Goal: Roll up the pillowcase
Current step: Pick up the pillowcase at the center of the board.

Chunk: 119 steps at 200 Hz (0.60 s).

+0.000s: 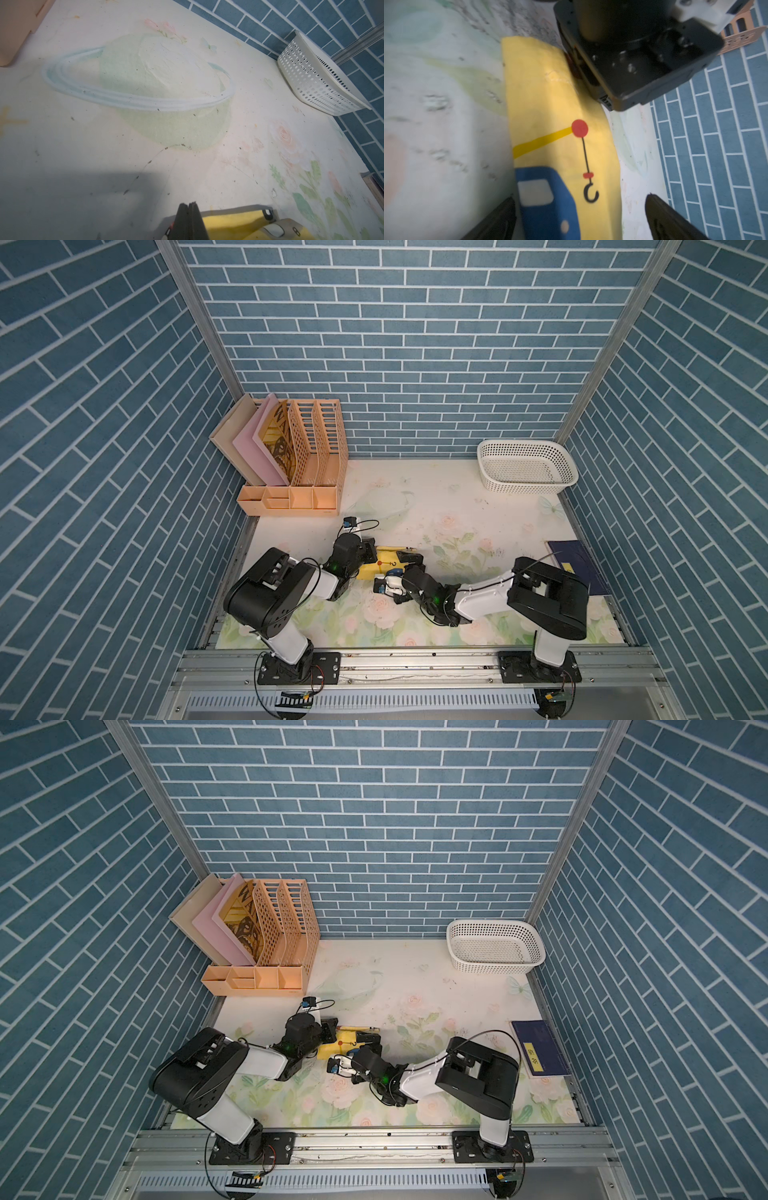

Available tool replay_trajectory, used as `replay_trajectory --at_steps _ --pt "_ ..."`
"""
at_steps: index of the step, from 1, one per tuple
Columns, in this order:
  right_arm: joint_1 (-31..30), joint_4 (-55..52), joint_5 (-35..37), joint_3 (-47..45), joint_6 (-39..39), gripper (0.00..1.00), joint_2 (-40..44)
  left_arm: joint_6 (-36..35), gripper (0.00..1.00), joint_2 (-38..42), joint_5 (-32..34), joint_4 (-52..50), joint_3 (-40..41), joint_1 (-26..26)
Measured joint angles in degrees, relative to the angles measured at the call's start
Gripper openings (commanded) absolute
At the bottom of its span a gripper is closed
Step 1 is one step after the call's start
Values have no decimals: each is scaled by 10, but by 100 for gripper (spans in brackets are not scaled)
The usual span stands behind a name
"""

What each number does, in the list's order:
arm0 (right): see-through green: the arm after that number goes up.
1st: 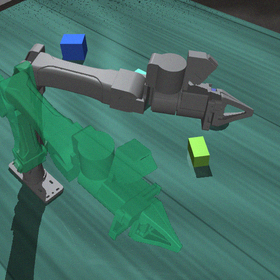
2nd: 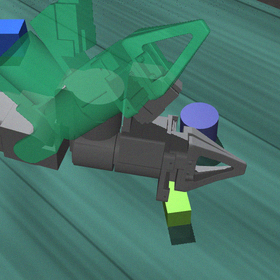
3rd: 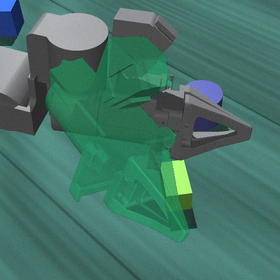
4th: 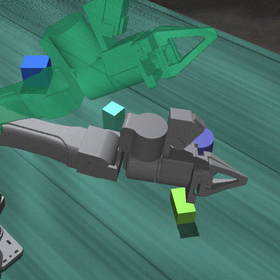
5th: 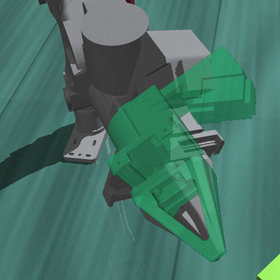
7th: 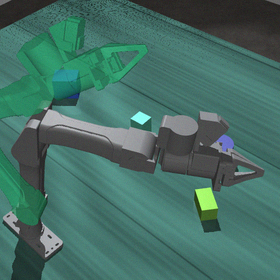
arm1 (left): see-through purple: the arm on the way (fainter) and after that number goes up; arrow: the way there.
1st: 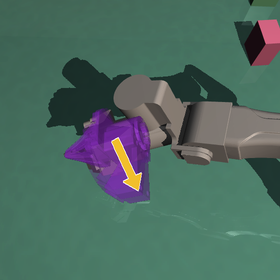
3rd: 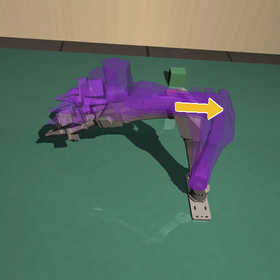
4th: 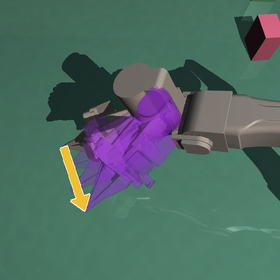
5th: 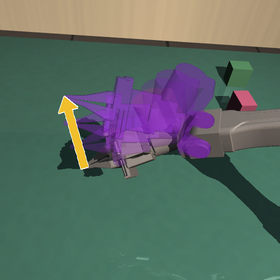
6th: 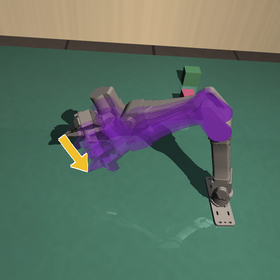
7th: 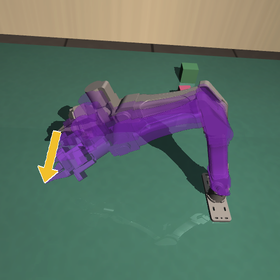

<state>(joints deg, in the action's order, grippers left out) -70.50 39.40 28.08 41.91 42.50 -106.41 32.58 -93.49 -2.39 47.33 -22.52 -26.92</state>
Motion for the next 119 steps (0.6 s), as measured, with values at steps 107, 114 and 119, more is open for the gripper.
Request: replay_trajectory --at_steps 107,114,119 --pt "38 -102 -26 142 5 0 -109 0 0 38 4 -4 9 7" --pt "42 -110 -34 144 -2 0 -106 0 3 55 1 -8 13 13" --pt "45 -114 -42 144 -3 0 -104 1 6 70 0 -11 16 18"
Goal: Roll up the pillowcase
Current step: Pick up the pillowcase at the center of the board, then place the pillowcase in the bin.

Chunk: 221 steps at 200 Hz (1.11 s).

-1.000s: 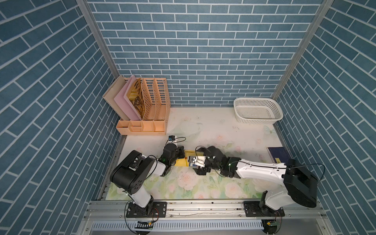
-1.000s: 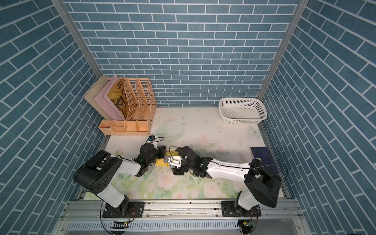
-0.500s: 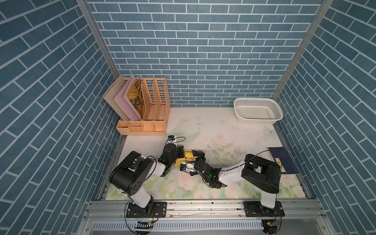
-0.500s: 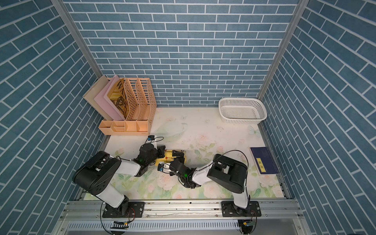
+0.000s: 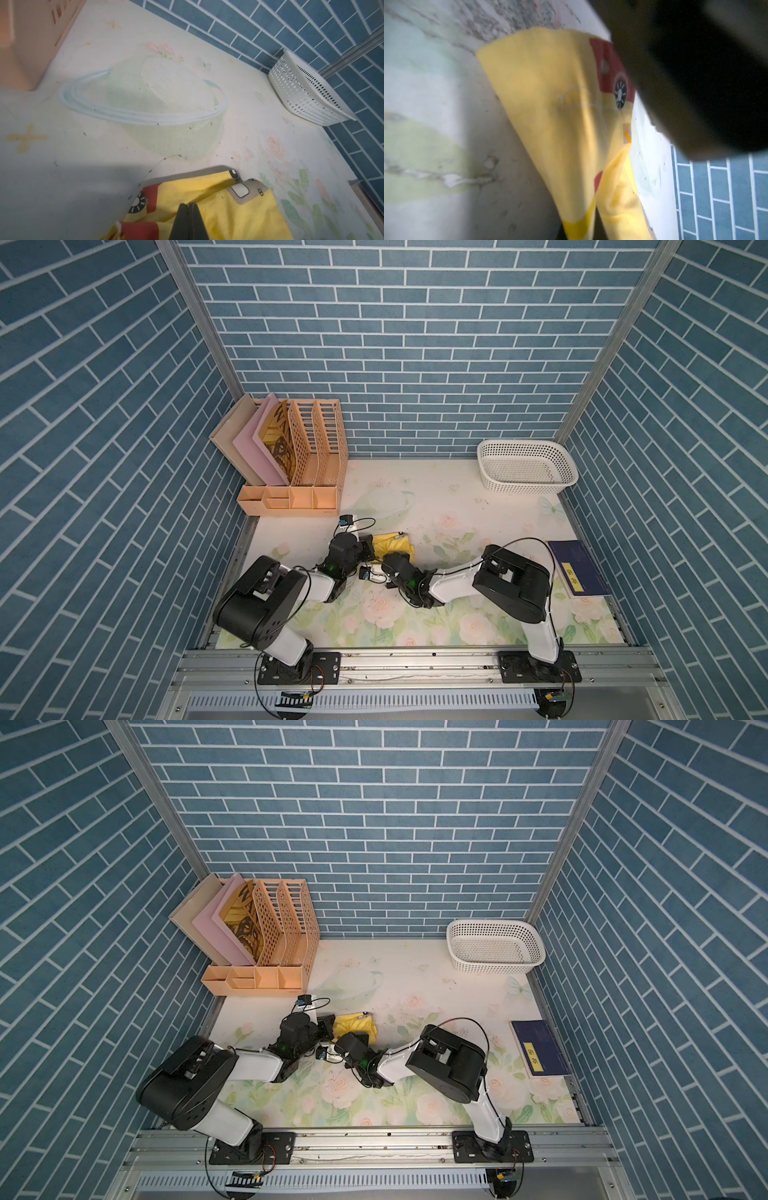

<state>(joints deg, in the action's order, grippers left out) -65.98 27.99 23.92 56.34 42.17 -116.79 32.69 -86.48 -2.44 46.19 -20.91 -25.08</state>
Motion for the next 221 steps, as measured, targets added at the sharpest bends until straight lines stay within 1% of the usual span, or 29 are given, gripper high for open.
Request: replay_trajectory --at_steps 16,54,72,85,120,137,149,184,204,221 --pt "9 -15 -22 0 -4 0 8 1 8 59 -2 -17 9 25" --pt "39 -69 -60 -2 -16 0 36 1 10 234 14 -82 17 99" --pt "66 -112 -72 -5 -18 0 68 1 11 292 25 -104 21 110" --pt "88 -142 -72 -6 -16 0 101 1 11 316 32 -116 28 111" --pt "152 -195 -46 19 23 0 195 1 10 320 44 -151 43 111" --pt "187 -203 -38 45 54 0 220 1 10 314 43 -160 43 111" --pt "223 -209 -36 67 80 0 229 1 9 312 43 -160 43 111" --pt "339 -217 -33 135 152 0 219 0 9 312 44 -160 43 111" --pt "400 -208 -32 173 218 0 194 0 9 312 44 -160 43 111" --pt "446 -208 -34 212 273 0 157 -1 9 315 46 -160 45 111"
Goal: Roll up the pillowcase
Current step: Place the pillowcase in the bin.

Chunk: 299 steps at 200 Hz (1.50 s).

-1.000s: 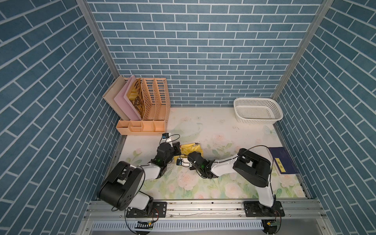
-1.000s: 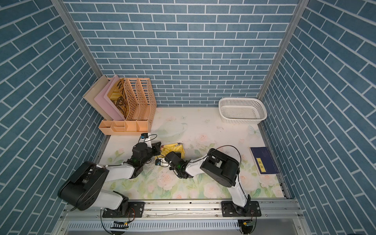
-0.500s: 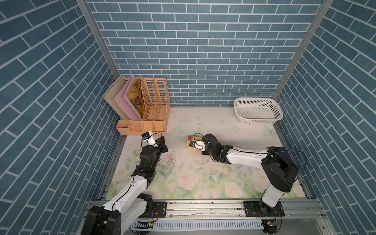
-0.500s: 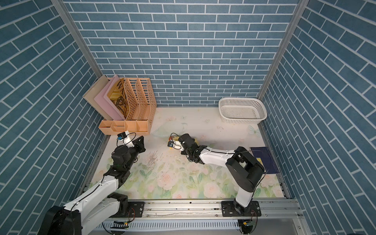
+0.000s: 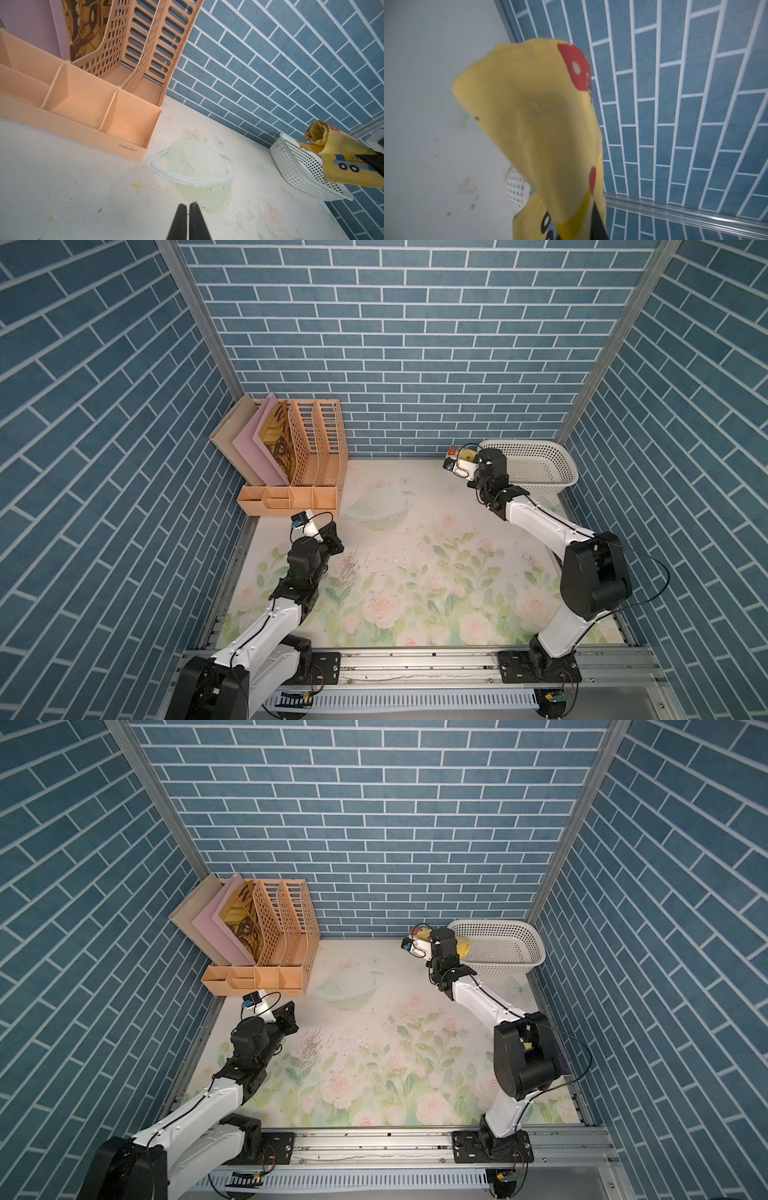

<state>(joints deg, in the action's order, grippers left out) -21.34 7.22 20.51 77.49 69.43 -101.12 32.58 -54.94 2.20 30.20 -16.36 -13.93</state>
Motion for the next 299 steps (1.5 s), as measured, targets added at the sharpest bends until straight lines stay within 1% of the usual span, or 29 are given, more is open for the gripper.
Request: replay_trajectory --at_steps 33,59,102,113,133,149,159,171,184,199,202,212,214,216,251,276,280,281,282,284,285,286,287,290,299 --pt "75 -11 -20 113 52 0 -101 -3 9 5 8 -3 6 0" --pt "115 5 -30 167 83 0 -160 -8 9 6 16 -6 7 0" --pt "161 67 -55 212 141 0 -260 -16 9 -3 19 -6 7 0" --pt "169 62 -70 237 146 0 -292 -18 9 -7 19 -6 7 0" --pt "187 26 -96 309 150 0 -351 -18 9 -13 22 -6 7 0" --pt "198 3 -112 340 150 0 -373 -19 9 -20 24 -4 7 0" --pt "203 -12 -122 346 148 18 -375 -19 9 -25 26 -3 7 0" --pt "211 -42 -137 361 142 30 -376 -19 9 -32 27 -3 7 0" --pt "217 -72 -150 384 134 34 -377 -20 9 -39 27 -3 6 0" --pt "221 -92 -164 403 124 44 -377 -20 10 -42 27 -4 6 0" --pt "222 -94 -167 405 123 47 -377 -20 10 -43 27 -4 5 0" --pt "224 -109 -181 410 115 51 -376 -21 10 -43 28 -5 2 0" --pt "224 -112 -184 410 114 56 -376 -21 10 -43 28 -6 1 0" --pt "224 -115 -187 410 115 58 -376 -22 9 -43 28 -6 1 0" --pt "229 -179 -220 404 94 60 -363 -31 10 -43 30 -17 -33 0" --pt "229 -197 -228 350 73 61 -315 -37 10 -42 31 -22 -51 0" --pt "229 -197 -230 334 67 62 -300 -37 11 -41 32 -22 -52 0" --pt "229 -197 -231 332 66 63 -298 -37 11 -41 32 -22 -53 0" --pt "229 -198 -232 327 65 67 -294 -37 12 -41 32 -22 -53 0" --pt "229 -198 -233 322 62 81 -288 -37 12 -40 32 -22 -54 0" --pt "229 -198 -234 316 60 90 -282 -37 13 -40 32 -22 -54 0" --pt "229 -197 -234 313 58 95 -280 -37 13 -40 32 -22 -54 0" --pt "229 -197 -235 310 57 98 -277 -38 13 -39 33 -22 -54 0" --pt "229 -197 -237 299 54 100 -266 -37 14 -38 33 -23 -55 0" --pt "229 -190 -243 260 34 100 -224 -38 18 -34 38 -24 -55 0"
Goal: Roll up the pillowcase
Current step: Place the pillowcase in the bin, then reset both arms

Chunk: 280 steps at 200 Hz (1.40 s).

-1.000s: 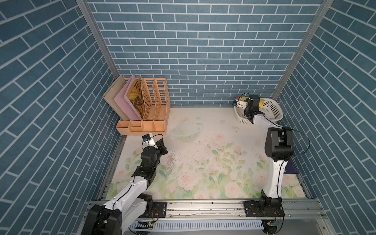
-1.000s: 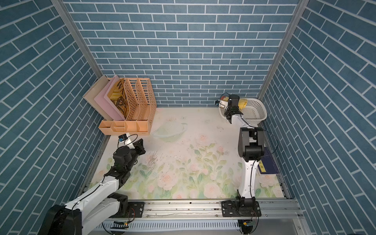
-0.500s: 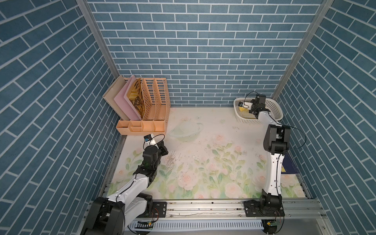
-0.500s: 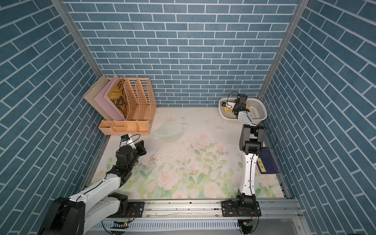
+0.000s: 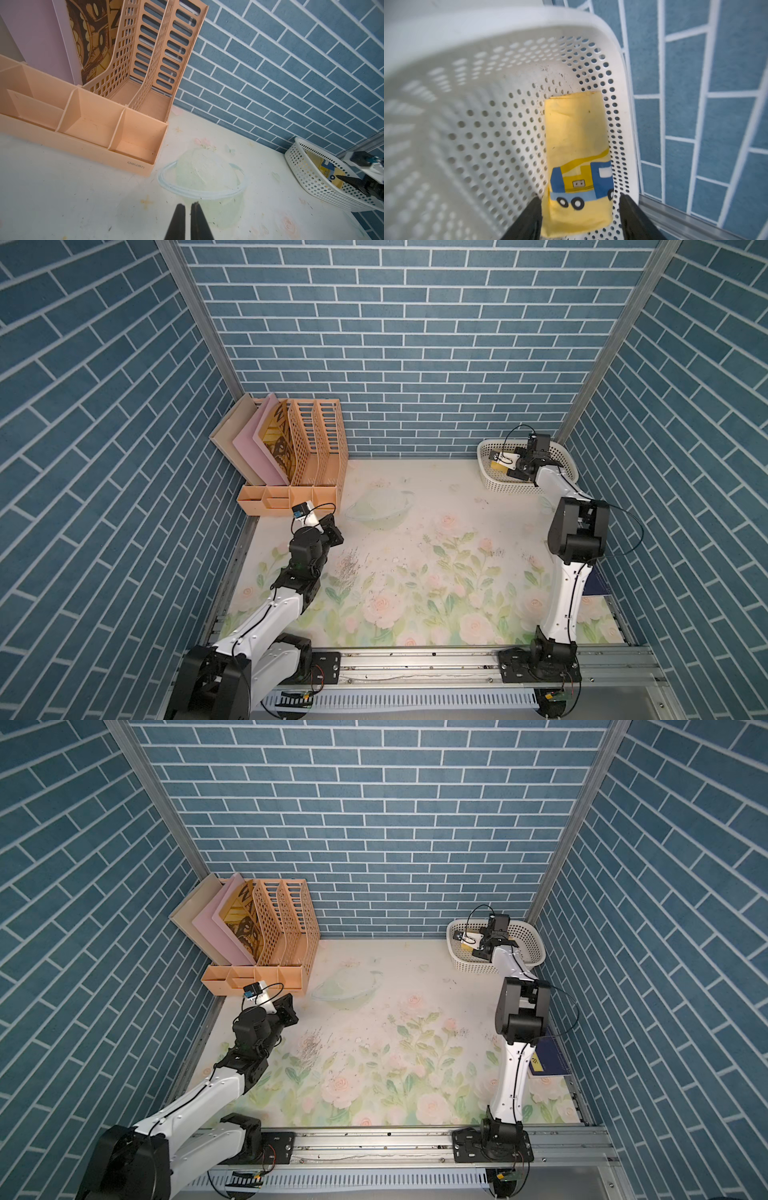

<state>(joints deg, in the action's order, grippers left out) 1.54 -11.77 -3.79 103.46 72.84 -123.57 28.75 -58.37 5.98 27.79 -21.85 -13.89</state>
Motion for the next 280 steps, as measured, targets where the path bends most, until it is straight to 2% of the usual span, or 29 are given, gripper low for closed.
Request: replay_trajectory --at_steps 18,30,45,63,82,100,118,145,174,204,230,257,280 --pt "-5 25 -5 -77 -37 100 86 3 22 12 17 -1 0 0" --pt "-7 57 -4 -133 -81 100 146 5 31 23 41 0 1 0" --pt "-15 105 0 -214 -158 99 224 7 41 36 102 0 3 0" --pt "-26 188 6 -334 -301 99 319 18 53 36 189 13 5 0" --pt "-38 306 47 -483 -483 99 417 -17 63 10 253 44 5 0" --pt "-40 416 92 -636 -639 97 495 -78 66 -35 287 97 7 0" --pt "-61 467 147 -744 -719 96 529 -131 68 -73 309 163 24 0" --pt "-132 510 198 -830 -735 95 532 -199 71 -99 319 254 76 1" --pt "-149 577 213 -866 -712 97 528 -251 74 -141 296 367 141 15" --pt "-150 679 221 -888 -671 99 486 -265 74 -185 245 417 147 45" --pt "-145 749 198 -915 -648 100 434 -267 74 -231 182 466 147 76" --pt "-142 837 190 -967 -638 100 416 -283 75 -252 106 470 139 81" --pt "-92 886 171 -968 -661 100 386 -291 76 -274 67 473 125 84"
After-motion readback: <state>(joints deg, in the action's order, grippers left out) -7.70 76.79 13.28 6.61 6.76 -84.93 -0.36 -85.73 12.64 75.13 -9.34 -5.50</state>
